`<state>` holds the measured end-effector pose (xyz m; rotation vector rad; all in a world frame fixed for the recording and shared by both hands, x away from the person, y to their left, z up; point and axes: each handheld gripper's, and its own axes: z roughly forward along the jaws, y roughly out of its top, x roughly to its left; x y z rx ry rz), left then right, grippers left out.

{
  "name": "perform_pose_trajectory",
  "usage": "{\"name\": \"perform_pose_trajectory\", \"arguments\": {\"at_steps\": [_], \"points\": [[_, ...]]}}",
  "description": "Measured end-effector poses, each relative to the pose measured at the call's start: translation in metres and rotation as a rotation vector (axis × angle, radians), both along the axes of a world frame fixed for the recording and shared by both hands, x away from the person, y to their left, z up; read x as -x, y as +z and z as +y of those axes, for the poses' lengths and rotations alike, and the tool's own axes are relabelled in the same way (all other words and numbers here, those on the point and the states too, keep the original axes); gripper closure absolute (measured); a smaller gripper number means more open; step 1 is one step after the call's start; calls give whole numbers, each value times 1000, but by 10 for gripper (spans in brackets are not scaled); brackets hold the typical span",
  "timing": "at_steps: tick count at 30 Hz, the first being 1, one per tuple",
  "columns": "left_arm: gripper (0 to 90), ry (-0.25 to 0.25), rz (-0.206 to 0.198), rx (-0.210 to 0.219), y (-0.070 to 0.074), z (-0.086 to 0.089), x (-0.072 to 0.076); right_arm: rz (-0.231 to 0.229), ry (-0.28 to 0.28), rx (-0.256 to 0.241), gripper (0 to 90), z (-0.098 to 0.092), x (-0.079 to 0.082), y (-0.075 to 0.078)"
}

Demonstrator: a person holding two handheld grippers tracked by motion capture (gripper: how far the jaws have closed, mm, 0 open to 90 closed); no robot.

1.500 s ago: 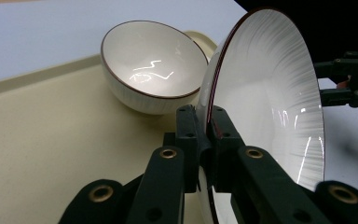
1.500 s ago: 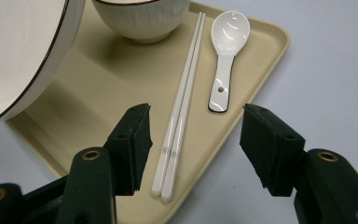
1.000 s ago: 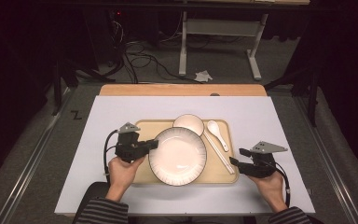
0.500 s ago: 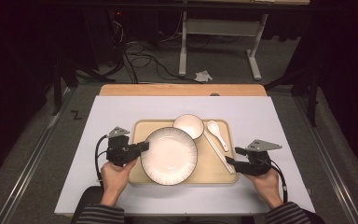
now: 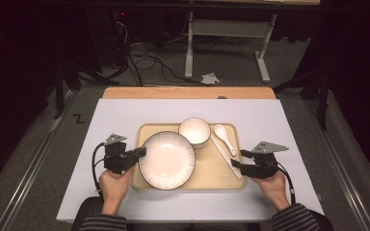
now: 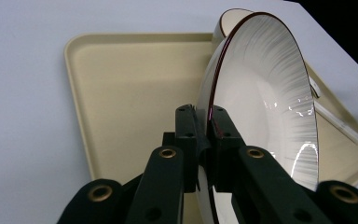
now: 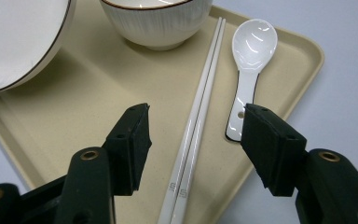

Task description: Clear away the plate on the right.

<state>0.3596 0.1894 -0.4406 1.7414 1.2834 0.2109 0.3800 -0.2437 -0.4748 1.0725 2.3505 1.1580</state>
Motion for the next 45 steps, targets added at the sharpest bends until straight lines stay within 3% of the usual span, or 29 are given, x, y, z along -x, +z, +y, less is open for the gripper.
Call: {"name": "perform_pose_trajectory", "arguments": {"at_steps": [11, 28, 37, 45], "points": [[842, 87, 15, -14, -6, 12, 4, 4, 15, -4, 433, 3, -7, -1], [851, 172, 65, -14, -22, 21, -1, 1, 38, 2, 434, 7, -13, -1], [839, 198, 78, -52, -29, 21, -5, 7, 46, 8, 434, 12, -15, -2], [823, 216, 93, -61, -35, 21, -12, 8, 52, 11, 435, 13, -15, -2]]}}
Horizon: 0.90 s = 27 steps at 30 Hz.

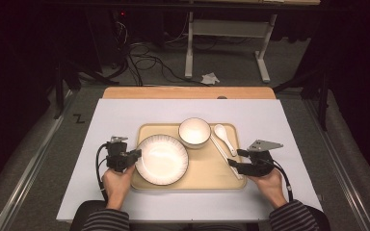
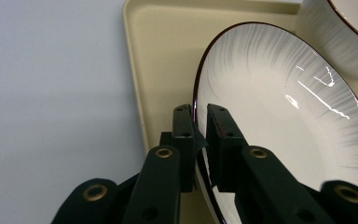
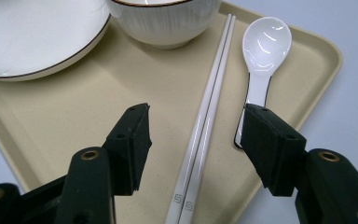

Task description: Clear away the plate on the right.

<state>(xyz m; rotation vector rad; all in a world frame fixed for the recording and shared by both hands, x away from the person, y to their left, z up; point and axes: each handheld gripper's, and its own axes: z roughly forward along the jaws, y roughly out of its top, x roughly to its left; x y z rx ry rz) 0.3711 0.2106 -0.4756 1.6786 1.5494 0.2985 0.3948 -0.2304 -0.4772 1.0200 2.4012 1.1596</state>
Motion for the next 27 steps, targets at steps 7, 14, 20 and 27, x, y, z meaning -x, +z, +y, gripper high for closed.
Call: {"name": "perform_pose_trajectory", "arguments": {"at_steps": [7, 14, 20, 27], "points": [[817, 12, 12, -27, -4, -1, -3, 5, -3, 3, 435, 0, -1, -1], [815, 23, 34, -57, -10, -3, -7, 14, -5, -1, 435, 0, -1, 0], [712, 19, 34, -76, -10, -5, -7, 11, -2, -1, 435, -1, -1, 0], [539, 7, 54, -118, -16, -11, -10, 13, 2, 4, 438, 0, -2, -1]]}}
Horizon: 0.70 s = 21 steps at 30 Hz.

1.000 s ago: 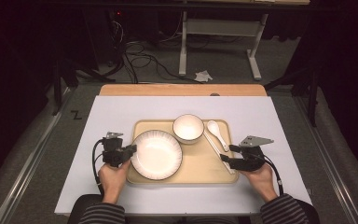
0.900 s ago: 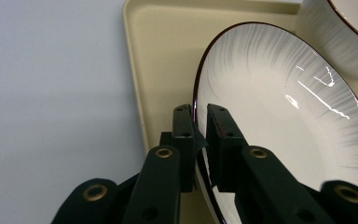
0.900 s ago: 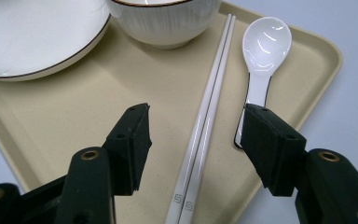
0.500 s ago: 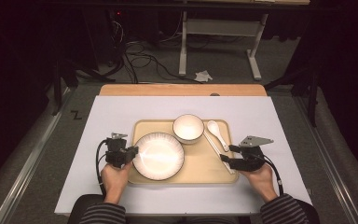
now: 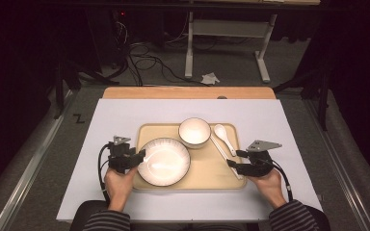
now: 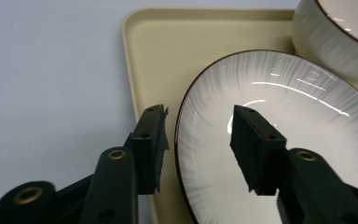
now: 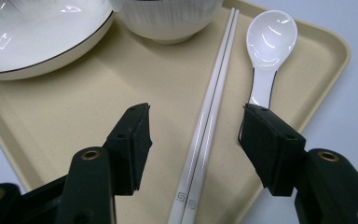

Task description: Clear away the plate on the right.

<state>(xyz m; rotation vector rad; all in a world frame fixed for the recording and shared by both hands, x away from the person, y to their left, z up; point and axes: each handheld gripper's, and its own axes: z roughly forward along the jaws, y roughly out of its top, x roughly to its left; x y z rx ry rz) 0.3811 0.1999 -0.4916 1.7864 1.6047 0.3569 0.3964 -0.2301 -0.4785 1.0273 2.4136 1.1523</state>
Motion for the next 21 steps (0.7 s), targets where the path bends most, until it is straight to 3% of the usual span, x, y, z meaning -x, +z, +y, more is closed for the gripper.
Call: {"name": "perform_pose_trajectory", "arguments": {"at_steps": [5, 9, 19, 21], "points": [[479, 11, -3, -15, 0, 0, 1, 8, 1, 1, 439, 1, 0, 0], [465, 14, -59, 2, 7, 0, 5, 5, 1, -2, 440, 0, 0, 0], [449, 2, -109, 11, 16, -4, 10, 16, -3, 2, 440, 2, 0, -1], [446, -6, -116, -15, 18, -7, 11, 17, -5, 0, 440, 2, 1, -1]]}}
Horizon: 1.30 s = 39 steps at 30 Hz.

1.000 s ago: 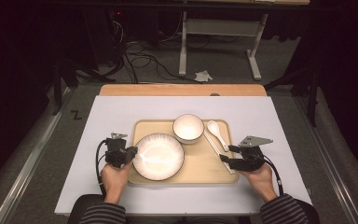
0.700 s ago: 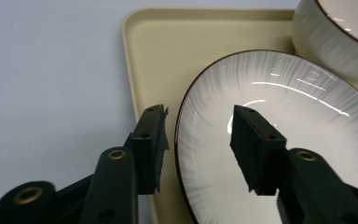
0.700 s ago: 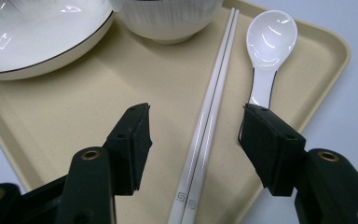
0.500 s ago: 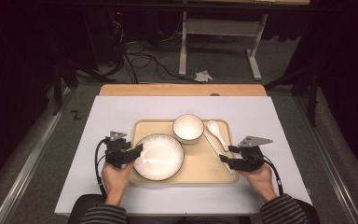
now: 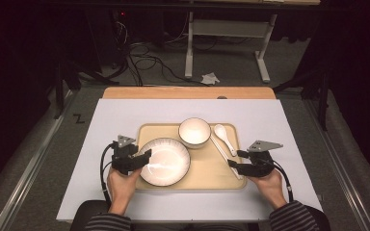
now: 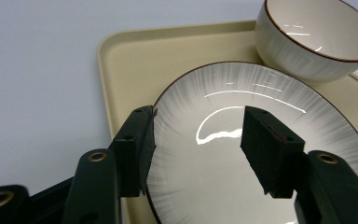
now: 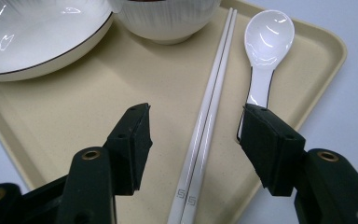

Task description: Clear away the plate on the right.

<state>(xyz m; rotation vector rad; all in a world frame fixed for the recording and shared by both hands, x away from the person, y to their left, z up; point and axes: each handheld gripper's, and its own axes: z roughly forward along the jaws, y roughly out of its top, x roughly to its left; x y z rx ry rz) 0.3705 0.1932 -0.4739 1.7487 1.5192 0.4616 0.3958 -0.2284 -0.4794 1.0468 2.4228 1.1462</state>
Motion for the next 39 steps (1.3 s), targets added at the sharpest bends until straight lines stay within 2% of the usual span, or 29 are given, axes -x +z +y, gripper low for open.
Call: {"name": "perform_pose_trajectory", "arguments": {"at_steps": [2, 14, 22, 33, 39], "points": [[443, -1, -3, -28, 1, -3, 1, 0, 1, 0, 440, 0, 0, 0], [430, -45, -32, -13, 8, -11, 7, -3, -2, -4, 440, -2, 1, 1], [423, -96, -56, -7, 15, -20, 12, 0, -4, -2, 439, -2, 2, 2], [417, -184, -69, 11, 20, -36, 18, 0, -5, -1, 439, -3, 4, 2], [418, -228, -58, -10, 19, -47, 19, -1, -5, 4, 439, -4, 6, 2]]}}
